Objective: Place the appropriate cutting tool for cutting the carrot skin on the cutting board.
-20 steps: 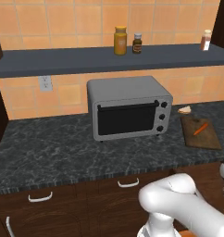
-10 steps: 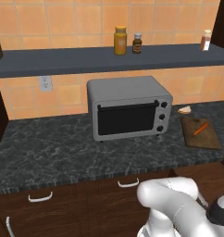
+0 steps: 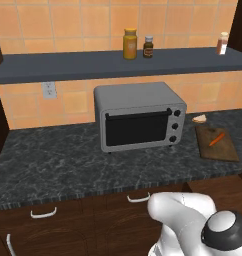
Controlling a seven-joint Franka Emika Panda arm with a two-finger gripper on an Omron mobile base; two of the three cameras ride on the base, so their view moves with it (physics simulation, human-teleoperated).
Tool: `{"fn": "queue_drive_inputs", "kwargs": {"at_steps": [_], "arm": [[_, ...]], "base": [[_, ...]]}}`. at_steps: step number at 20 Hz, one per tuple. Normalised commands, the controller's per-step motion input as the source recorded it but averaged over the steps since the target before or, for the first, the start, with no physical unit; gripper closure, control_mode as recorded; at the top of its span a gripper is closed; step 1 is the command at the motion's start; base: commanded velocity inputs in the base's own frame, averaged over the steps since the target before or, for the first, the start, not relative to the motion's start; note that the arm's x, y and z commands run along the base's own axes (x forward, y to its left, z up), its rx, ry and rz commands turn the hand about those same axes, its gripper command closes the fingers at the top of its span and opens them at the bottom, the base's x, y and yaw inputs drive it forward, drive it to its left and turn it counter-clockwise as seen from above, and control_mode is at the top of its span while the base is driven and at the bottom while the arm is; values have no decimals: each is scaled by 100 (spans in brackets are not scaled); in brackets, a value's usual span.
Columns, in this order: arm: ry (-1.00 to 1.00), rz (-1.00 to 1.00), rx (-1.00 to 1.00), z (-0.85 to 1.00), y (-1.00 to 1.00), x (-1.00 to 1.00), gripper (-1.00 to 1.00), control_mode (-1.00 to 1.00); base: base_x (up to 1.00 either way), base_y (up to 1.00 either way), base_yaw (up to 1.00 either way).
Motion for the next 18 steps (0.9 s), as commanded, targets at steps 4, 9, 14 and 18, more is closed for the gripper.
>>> {"fn": "queue_drive_inputs", "kwargs": {"at_steps": [4, 9, 14, 18], "arm": [[0, 0, 0, 80, 0, 14, 100, -100], [3, 0, 0, 61, -1, 48, 100, -100], [11, 2, 4, 42, -13, 72, 100, -100], [7, 7, 12, 9, -27, 66, 100, -100]], "base": [[0, 0, 0], [0, 0, 0], [0, 0, 0], [0, 0, 0]]}}
